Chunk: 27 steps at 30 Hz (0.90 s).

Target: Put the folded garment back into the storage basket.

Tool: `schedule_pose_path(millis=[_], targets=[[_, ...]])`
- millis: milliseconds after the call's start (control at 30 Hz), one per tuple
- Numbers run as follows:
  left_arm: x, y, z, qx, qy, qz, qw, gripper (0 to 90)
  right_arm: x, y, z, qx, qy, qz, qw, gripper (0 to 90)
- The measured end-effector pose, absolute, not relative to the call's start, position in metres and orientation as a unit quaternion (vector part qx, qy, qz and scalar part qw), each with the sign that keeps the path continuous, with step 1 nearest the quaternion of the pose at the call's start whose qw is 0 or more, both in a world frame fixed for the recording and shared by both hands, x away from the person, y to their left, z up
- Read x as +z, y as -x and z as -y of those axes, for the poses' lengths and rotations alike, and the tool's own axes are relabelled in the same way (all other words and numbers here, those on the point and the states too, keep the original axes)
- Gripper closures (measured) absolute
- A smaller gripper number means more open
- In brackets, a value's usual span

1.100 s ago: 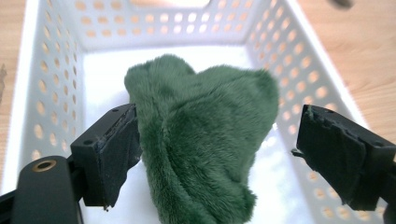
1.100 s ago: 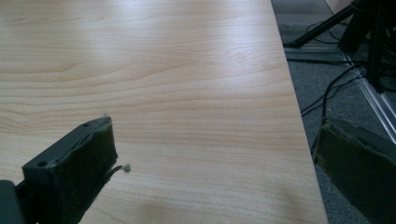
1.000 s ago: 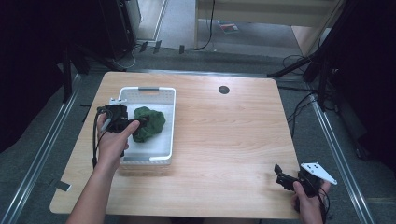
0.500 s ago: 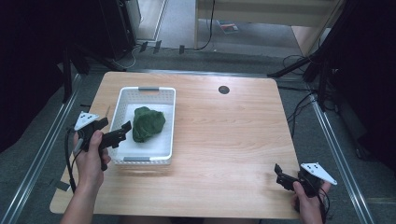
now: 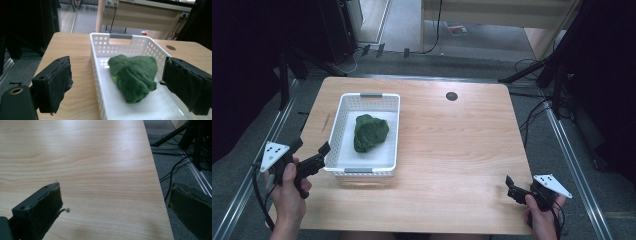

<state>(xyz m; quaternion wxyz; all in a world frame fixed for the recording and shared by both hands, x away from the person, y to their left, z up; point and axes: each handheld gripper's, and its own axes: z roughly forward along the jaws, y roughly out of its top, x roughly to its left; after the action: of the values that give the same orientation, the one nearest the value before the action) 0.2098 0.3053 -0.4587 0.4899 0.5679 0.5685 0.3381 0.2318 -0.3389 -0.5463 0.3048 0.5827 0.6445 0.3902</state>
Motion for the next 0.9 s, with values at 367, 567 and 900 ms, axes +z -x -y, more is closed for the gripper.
schedule_pose_path(millis=[367, 567, 900], targets=[[-0.48, -0.185, -0.339, 0.345, -0.542, -0.598, 0.479, 9.8, -0.546, -0.232, 0.339, 0.389, -0.584, -0.643, 0.307, 0.0], [-0.491, -0.169, -0.354, 0.35, -0.538, -0.604, 0.472, 9.8, -0.546, -0.232, 0.339, 0.39, -0.585, -0.641, 0.306, 0.0], [-0.526, -0.163, -0.37, 0.349, -0.528, -0.625, 0.457, 10.0, -0.546, -0.232, 0.34, 0.391, -0.584, -0.642, 0.305, 0.0]])
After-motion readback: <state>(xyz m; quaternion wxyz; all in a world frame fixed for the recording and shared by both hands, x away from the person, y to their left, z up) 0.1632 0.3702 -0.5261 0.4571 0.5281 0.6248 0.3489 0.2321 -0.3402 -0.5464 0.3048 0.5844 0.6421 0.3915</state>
